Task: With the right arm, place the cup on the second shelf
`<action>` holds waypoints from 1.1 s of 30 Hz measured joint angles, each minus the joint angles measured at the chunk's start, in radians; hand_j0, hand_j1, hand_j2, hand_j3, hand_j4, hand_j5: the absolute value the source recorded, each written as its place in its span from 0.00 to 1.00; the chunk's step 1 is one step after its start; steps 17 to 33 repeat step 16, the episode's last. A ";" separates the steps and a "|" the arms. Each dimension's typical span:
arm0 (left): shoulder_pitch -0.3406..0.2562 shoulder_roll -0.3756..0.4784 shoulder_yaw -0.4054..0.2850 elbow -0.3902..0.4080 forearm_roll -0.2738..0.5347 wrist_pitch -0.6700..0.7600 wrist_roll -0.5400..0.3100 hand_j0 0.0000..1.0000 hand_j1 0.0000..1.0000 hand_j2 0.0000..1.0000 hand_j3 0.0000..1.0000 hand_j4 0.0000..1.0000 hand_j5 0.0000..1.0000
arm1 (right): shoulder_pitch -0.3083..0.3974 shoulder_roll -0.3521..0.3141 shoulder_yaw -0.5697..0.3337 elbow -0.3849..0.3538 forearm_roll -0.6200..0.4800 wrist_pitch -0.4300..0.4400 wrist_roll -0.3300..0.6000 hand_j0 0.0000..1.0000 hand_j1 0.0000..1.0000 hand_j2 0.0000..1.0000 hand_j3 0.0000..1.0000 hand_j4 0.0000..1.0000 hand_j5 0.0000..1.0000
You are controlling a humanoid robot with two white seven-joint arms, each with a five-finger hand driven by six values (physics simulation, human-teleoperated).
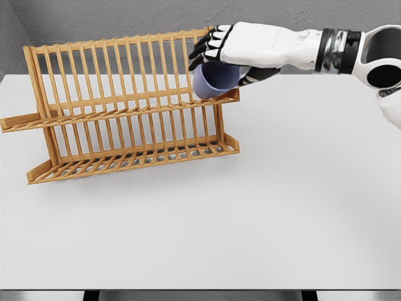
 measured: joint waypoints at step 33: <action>0.000 0.000 0.000 0.000 0.000 0.000 0.000 1.00 1.00 1.00 1.00 1.00 1.00 | 0.603 -0.107 -0.511 0.125 0.025 0.000 0.000 1.00 1.00 1.00 1.00 1.00 1.00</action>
